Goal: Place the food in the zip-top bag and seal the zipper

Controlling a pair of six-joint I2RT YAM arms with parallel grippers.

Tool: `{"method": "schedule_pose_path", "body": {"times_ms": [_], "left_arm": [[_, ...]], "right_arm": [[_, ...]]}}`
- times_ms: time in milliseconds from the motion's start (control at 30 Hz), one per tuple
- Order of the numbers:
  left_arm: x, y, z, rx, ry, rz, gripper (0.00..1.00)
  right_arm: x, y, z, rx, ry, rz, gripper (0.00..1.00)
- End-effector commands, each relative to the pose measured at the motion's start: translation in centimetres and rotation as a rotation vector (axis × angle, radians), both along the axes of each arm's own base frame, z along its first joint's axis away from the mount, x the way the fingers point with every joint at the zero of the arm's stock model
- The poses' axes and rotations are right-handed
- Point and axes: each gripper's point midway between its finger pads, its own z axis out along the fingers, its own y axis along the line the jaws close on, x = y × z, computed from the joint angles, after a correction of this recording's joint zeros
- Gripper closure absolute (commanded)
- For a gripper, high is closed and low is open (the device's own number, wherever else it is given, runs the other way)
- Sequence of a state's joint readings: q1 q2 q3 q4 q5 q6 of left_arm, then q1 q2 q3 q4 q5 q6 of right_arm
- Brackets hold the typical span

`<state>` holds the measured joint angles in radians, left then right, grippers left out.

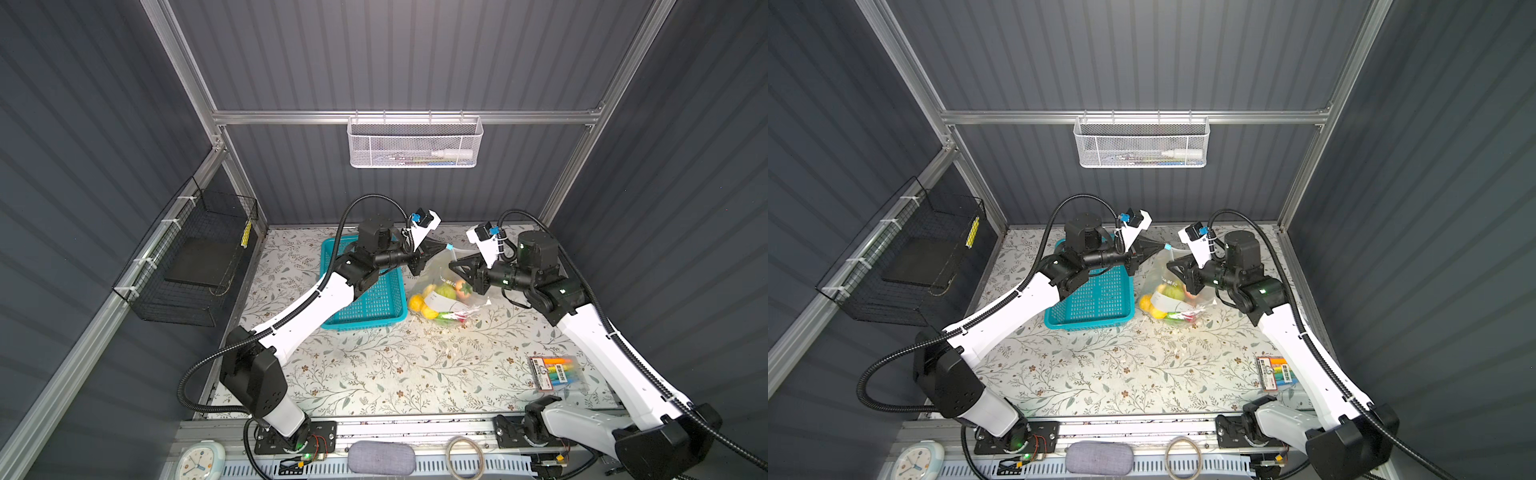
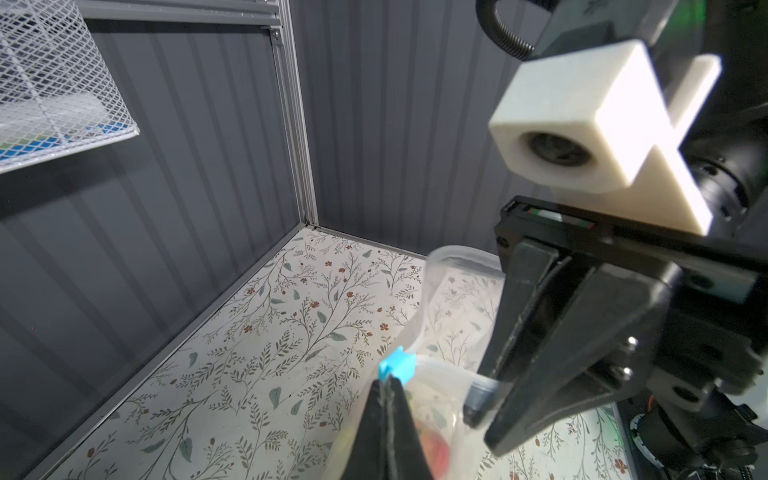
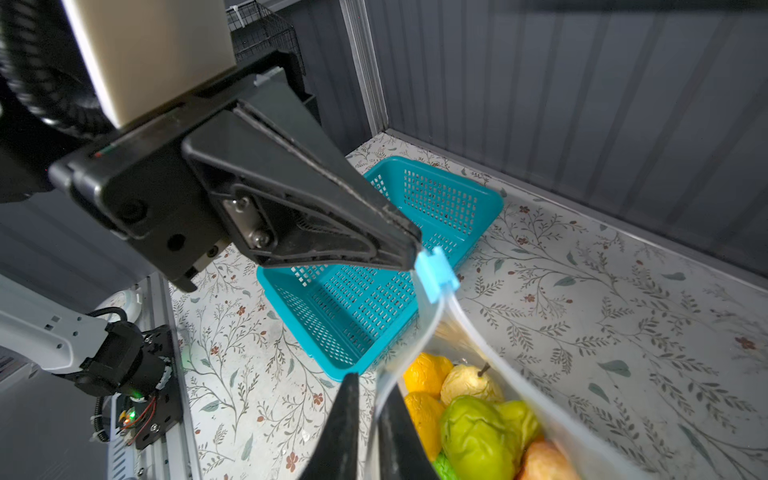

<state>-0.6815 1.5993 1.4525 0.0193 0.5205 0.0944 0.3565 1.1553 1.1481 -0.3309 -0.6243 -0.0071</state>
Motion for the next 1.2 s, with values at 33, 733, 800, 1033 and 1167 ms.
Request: {"method": "schedule_pose_path", "body": {"times_ms": [33, 733, 800, 1033, 1167], "left_arm": [[-0.8, 0.7, -0.2, 0.013, 0.013, -0.004, 1.0], [-2.6, 0.7, 0.3, 0.004, 0.036, -0.081, 1.0], [-2.6, 0.7, 0.4, 0.003, 0.032, -0.081, 1.0], [-2.5, 0.6, 0.3, 0.007, 0.026, -0.085, 1.0], [-2.3, 0.3, 0.1, 0.015, 0.029, -0.089, 1.0]], "right_arm": [[-1.1, -0.2, 0.0, -0.038, -0.007, 0.022, 0.68], [0.2, 0.5, 2.7, -0.195, -0.199, 0.252, 0.5], [0.6, 0.8, 2.4, -0.197, -0.196, 0.265, 0.5], [2.0, 1.0, 0.6, -0.222, -0.167, 0.271, 0.54], [2.3, 1.2, 0.5, -0.21, -0.174, 0.272, 0.63]]}}
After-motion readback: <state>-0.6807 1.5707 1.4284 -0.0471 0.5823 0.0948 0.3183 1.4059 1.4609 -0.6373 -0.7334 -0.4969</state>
